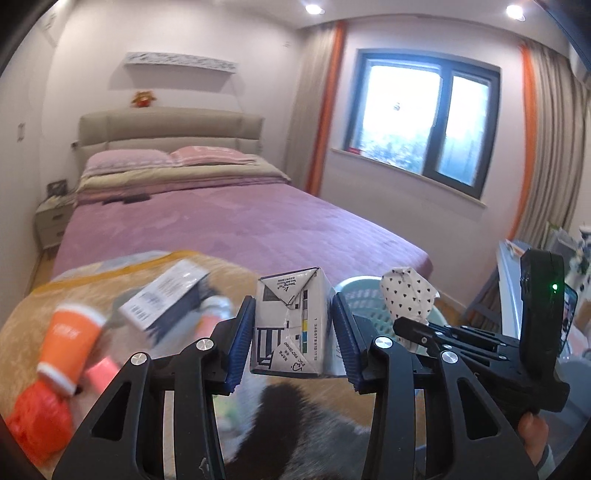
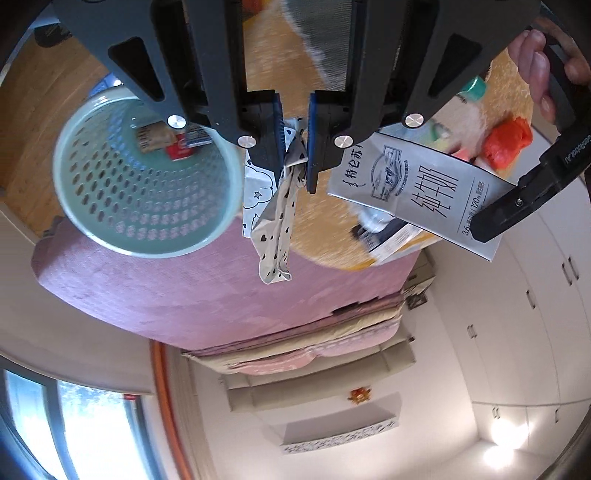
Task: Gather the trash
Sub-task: 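Carry the carton and paper over the teal basket and release both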
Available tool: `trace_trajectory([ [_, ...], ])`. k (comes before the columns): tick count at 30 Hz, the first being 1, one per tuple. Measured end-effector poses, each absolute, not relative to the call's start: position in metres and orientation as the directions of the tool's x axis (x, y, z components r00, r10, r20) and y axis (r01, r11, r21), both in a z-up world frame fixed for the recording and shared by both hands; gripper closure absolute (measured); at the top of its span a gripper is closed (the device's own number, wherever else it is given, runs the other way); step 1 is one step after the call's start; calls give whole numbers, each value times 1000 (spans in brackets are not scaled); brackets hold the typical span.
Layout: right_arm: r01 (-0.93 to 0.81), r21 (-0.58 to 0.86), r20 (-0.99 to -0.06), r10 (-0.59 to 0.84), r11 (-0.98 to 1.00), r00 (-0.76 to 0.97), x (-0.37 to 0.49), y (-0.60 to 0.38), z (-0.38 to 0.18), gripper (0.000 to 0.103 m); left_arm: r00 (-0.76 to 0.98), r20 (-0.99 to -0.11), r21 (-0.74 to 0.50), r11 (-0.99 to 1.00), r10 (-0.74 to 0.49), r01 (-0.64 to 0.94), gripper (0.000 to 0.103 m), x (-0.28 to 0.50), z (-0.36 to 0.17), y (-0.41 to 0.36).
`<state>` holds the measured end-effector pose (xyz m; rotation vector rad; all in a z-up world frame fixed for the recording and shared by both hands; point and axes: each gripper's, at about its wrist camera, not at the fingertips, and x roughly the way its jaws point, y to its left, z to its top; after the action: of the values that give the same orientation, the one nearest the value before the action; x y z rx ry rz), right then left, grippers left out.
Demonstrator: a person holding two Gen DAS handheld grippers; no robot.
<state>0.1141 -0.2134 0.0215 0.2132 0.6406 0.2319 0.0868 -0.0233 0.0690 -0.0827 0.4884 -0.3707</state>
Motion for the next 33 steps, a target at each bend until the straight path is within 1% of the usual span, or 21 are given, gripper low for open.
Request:
trace_trajectory([
  [4,-95,278,-558,241,956,794,124,-244,23,95,804,-441,-131,915,-398,381,63,103,77,-61],
  [7,-49,284,-564,208,958,799,133,-268,20,95,784,-448,-136,899,-431,417,63,121,81,-90],
  [11,25,296,-604,166,955,780,150,-298,3,95,755,-481,-127,887,-446,444,63,145,74,-126],
  [14,81,295,-651,138,952,746,163,-319,-18,95,730,-519,-125,884,-445,450,63,162,59,-149],
  [17,118,303,-681,129,946,721,171,-329,-36,95,702,-569,-130,889,-429,438,62,181,40,-167],
  [20,142,318,-708,135,937,693,178,-337,-50,95,655,-628,-169,896,-419,411,62,202,19,-177],
  [23,159,316,-729,132,935,672,182,-344,-62,94,633,-662,-176,904,-401,390,62,215,6,-183],
  [24,162,318,-734,135,934,665,183,-346,-64,92,626,-672,-178,907,-396,382,61,217,3,-184],
  [25,165,320,-740,137,933,659,184,-347,-66,90,615,-674,-200,903,-409,381,55,218,1,-182],
  [26,166,321,-745,141,932,652,185,-348,-68,83,607,-672,-221,897,-424,382,50,218,1,-179],
  [27,165,322,-749,145,932,646,185,-348,-69,70,606,-665,-237,893,-437,383,41,216,1,-176],
  [28,165,320,-749,142,933,647,184,-348,-69,62,614,-655,-240,891,-441,385,35,213,3,-172],
  [29,167,314,-746,134,935,653,182,-347,-68,48,623,-648,-236,892,-439,385,34,209,5,-168],
  [33,144,314,-727,140,938,672,172,-339,-60,47,631,-633,-248,889,-449,384,33,197,13,-156],
])
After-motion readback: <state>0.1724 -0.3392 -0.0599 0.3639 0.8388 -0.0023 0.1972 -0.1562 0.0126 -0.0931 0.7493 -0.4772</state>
